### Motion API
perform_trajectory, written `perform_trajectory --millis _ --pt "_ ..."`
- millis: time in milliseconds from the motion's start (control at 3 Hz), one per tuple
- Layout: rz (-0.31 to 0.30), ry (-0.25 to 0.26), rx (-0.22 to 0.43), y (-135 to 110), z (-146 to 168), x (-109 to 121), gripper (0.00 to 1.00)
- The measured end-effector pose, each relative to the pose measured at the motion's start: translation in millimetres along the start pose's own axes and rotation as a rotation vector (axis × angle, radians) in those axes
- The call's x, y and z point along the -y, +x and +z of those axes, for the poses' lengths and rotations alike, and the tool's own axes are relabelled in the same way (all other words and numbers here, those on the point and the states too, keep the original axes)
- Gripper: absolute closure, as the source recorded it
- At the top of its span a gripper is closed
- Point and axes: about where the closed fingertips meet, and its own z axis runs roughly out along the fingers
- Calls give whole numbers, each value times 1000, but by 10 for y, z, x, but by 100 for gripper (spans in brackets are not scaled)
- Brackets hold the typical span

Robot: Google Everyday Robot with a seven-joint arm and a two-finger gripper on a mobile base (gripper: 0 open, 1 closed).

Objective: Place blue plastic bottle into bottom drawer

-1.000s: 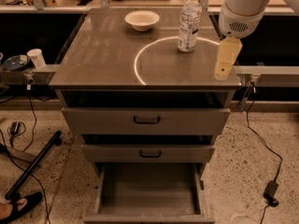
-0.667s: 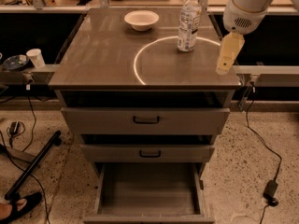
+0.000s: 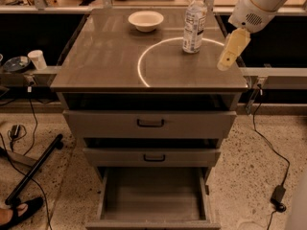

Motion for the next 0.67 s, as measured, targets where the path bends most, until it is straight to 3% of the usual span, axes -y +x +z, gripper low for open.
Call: perform_trajectory --millis 333,667 --pt "0 0 0 0 0 0 0" --pt "-102 -43 15 -65 -7 -54 0"
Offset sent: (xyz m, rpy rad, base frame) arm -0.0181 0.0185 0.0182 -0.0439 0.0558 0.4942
